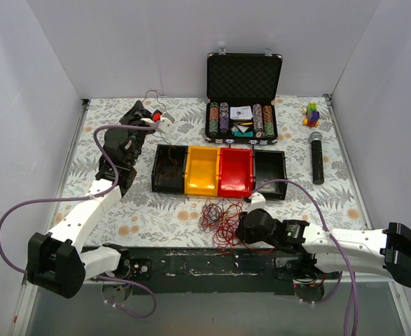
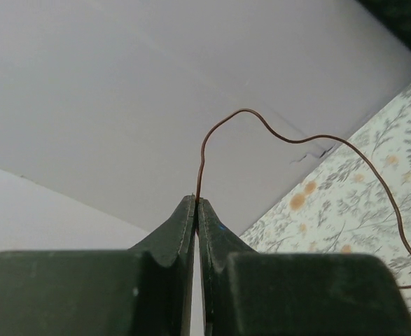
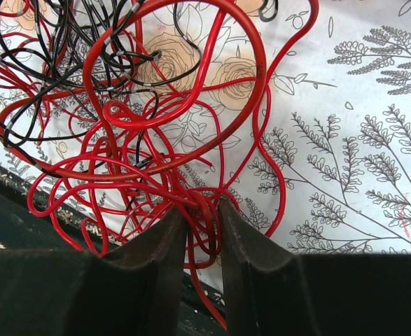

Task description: Untangle the cables

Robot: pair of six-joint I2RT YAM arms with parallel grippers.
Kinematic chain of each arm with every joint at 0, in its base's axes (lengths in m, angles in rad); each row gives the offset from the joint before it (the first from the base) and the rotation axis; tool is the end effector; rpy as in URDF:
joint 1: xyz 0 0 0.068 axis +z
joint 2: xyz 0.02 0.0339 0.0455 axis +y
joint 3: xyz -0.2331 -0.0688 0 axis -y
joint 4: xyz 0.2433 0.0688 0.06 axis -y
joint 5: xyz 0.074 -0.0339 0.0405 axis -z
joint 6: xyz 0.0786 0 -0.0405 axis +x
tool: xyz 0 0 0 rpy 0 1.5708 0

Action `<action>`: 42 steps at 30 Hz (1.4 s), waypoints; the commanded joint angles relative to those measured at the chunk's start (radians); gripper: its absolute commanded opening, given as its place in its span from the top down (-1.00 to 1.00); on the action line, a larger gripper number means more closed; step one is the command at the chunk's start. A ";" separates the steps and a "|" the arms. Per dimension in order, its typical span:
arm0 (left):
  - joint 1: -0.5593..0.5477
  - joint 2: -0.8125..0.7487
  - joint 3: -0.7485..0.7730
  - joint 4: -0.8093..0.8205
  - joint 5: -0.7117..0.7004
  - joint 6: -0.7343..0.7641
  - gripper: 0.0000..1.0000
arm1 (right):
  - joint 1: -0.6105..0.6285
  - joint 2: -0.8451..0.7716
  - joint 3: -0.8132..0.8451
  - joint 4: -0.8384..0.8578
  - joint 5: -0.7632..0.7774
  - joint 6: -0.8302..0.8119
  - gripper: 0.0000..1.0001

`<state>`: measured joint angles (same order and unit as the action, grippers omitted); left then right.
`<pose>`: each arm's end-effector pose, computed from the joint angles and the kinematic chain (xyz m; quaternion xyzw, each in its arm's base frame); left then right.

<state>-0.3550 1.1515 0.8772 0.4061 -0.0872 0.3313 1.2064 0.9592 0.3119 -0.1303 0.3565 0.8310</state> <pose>0.3086 -0.1071 0.3383 0.1906 0.6310 0.0198 0.7517 0.1046 0.1973 0.1019 -0.1021 0.9046 0.2379 0.3386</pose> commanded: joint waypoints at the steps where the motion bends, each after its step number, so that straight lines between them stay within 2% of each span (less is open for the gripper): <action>1: 0.045 -0.019 -0.043 0.031 0.032 0.072 1.00 | 0.001 0.007 -0.020 -0.026 -0.011 0.005 0.34; 4: 0.045 -0.065 -0.096 -0.039 0.117 0.116 1.00 | 0.001 0.012 -0.020 -0.022 -0.011 0.005 0.34; 6: 0.045 -0.090 -0.148 -0.020 0.145 0.144 1.00 | 0.001 0.016 -0.020 -0.019 -0.014 0.003 0.34; 9: 0.044 -0.069 -0.190 0.077 0.101 0.199 1.00 | 0.001 0.016 -0.022 -0.015 -0.016 0.005 0.34; 11: 0.048 -0.024 -0.169 0.109 0.020 0.204 1.00 | 0.001 0.016 -0.022 -0.015 -0.014 0.003 0.34; 14: 0.066 0.013 -0.133 0.117 -0.003 0.195 1.00 | 0.001 0.016 -0.022 -0.015 -0.014 0.002 0.34; 18: 0.073 -0.021 -0.129 0.031 0.085 0.131 1.00 | 0.001 0.016 -0.022 -0.019 -0.013 0.005 0.34; 21: 0.071 -0.079 -0.148 -0.065 0.229 0.081 1.00 | 0.001 0.013 -0.025 -0.019 -0.011 0.008 0.34; 25: 0.071 -0.114 -0.199 -0.105 0.283 0.092 1.00 | 0.001 0.012 -0.027 -0.015 -0.013 0.008 0.34; 32: 0.071 -0.089 -0.241 -0.118 0.288 0.158 1.00 | 0.001 0.015 -0.027 -0.014 -0.017 0.008 0.34; 39: 0.068 -0.003 -0.234 -0.072 0.161 0.201 1.00 | 0.001 0.010 -0.027 -0.025 -0.014 0.013 0.34; 42: 0.068 -0.019 -0.234 -0.096 0.204 0.199 1.00 | 0.001 0.007 -0.027 -0.028 -0.011 0.011 0.33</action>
<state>-0.2852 1.1572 0.6365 0.3115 0.1135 0.5140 1.2064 0.9634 0.3111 -0.1226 0.3557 0.8349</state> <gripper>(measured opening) 0.018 0.330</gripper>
